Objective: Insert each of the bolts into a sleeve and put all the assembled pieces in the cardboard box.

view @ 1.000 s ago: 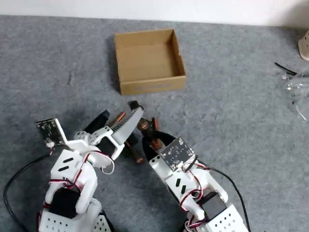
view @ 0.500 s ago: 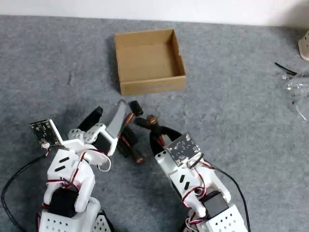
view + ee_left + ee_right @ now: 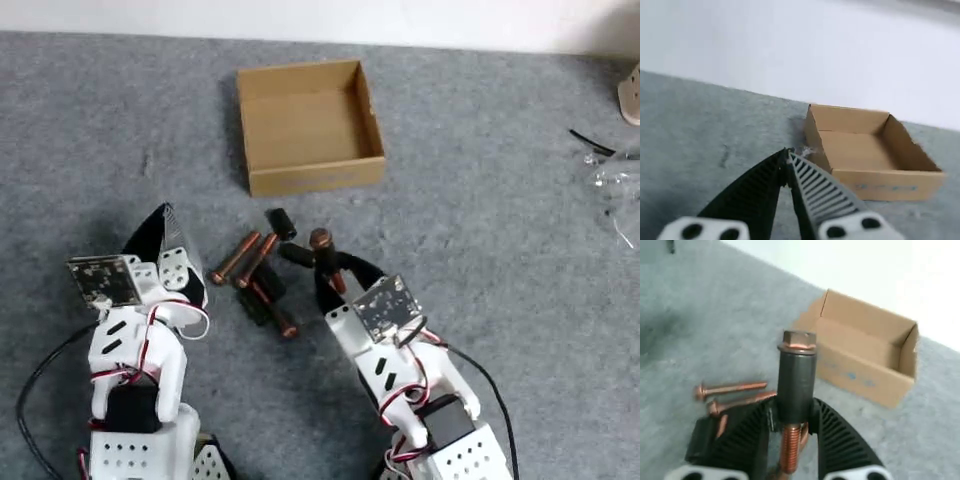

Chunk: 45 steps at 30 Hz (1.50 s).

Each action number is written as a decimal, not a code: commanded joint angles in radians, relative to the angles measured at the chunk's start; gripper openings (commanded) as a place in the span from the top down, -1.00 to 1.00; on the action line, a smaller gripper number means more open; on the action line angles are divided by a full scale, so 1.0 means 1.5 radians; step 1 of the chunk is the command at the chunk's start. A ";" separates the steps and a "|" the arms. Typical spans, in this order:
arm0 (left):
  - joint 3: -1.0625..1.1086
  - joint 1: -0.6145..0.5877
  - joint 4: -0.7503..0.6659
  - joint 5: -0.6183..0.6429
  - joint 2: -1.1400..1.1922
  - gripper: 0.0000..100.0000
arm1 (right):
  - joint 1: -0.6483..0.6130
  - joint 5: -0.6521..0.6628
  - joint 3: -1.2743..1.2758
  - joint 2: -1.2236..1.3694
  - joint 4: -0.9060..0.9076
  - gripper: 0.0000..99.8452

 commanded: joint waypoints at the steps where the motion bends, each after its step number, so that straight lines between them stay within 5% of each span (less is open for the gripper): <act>1: 0.009 -0.005 0.004 -0.062 -0.002 0.99 | 0.032 0.001 0.078 -0.009 -0.064 0.99; 33: 0.065 -0.005 -0.050 -0.121 0.001 0.99 | 0.077 0.029 0.015 0.010 -0.081 0.99; 45: 0.065 -0.005 -0.050 -0.123 0.001 0.99 | 0.088 0.027 -0.430 0.602 -0.117 0.99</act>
